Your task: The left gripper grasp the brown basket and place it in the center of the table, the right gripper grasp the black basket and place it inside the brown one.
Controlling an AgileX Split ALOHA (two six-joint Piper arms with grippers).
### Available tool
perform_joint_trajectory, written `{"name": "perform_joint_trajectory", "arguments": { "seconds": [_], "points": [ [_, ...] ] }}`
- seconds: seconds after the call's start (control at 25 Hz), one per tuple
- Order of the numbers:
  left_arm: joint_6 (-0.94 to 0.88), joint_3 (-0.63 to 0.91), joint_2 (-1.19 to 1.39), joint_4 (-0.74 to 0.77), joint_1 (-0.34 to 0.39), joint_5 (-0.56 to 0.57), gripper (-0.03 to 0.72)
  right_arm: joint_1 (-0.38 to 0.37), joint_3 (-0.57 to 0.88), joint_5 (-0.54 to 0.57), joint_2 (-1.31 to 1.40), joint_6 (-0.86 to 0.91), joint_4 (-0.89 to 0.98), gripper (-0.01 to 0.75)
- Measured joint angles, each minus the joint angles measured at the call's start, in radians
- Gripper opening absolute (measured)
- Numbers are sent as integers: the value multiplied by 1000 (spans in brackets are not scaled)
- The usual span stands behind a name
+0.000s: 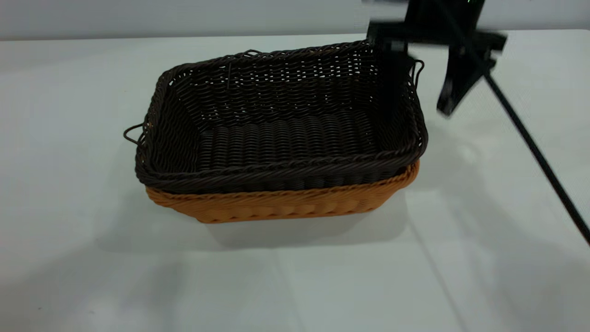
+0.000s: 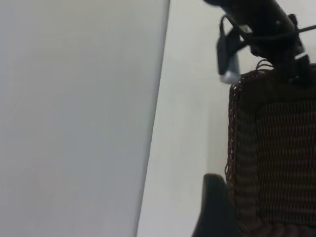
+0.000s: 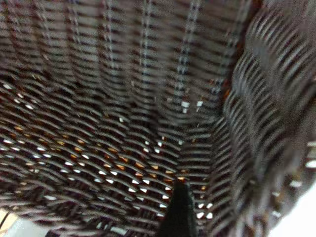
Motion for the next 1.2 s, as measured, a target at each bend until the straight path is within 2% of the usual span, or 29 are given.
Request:
{"name": "perform_joint_trajectory", "arguments": {
  "seconds": [0.24,0.52,0.76,0.92,1.2],
  "points": [
    [-224,0,-104,104,0,20,450,-1,-80,17,-187,-3,-8,570],
    [-673,1,-246,326,0,166,450,-1,-81,43,-533,23,-47,563],
    [-942,9,-320,479,0,167,450,-1,-69,63,-809,38,-88,562],
    [-1001,80,-385,485,0,167,450,-1,44,65,-979,45,-89,562],
    [-1100,395,-552,485,0,167,449,-1,457,69,-1302,45,-134,562]
  ]
}}
